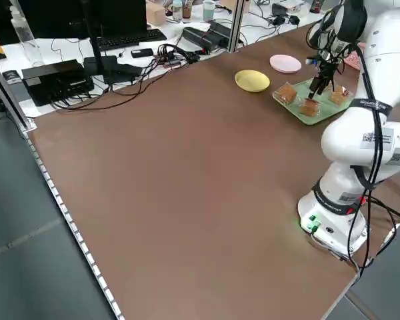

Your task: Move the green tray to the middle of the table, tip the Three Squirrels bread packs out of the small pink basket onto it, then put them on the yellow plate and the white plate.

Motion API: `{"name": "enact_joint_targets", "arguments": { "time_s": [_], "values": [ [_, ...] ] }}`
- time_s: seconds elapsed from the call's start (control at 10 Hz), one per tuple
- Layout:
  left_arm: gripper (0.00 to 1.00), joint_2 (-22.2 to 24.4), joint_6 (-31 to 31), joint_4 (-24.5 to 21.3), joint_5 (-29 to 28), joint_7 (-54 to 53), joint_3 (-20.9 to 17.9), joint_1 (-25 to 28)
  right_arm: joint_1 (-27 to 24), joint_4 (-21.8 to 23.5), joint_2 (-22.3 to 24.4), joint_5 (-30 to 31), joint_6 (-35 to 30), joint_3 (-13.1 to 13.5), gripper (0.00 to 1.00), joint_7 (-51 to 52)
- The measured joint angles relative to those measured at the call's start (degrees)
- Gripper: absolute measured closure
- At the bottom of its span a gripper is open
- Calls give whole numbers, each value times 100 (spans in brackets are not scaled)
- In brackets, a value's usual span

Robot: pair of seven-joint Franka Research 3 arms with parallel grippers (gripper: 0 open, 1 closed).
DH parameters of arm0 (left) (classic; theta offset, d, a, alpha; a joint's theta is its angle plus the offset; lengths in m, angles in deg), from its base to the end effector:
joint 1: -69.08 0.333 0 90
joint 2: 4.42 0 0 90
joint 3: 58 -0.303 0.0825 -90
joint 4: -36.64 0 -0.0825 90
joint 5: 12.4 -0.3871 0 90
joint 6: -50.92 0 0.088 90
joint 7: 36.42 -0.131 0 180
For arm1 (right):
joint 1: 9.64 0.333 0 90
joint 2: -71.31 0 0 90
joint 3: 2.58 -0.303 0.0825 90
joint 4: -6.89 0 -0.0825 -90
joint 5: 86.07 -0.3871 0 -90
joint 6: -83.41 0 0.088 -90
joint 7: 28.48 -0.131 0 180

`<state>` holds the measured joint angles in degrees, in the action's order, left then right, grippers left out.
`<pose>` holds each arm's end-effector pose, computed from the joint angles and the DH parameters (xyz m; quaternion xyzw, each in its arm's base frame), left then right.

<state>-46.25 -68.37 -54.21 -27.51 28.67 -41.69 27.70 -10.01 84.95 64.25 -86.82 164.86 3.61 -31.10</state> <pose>0.3836 -0.5427 0.1689 -0.9950 -0.0132 0.0378 0.0914 0.5739 -0.0601 0.6027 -0.9964 0.0790 0.0317 0.0010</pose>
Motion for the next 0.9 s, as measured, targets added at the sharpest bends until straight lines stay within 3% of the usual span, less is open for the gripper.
{"name": "enact_joint_targets", "arguments": {
  "time_s": [0.9],
  "values": [
    [0, 33, 306, -116, 0, -150, 38, -3, 0, 0, 0, 0, 0, 0, 3, 0]
  ]
}}
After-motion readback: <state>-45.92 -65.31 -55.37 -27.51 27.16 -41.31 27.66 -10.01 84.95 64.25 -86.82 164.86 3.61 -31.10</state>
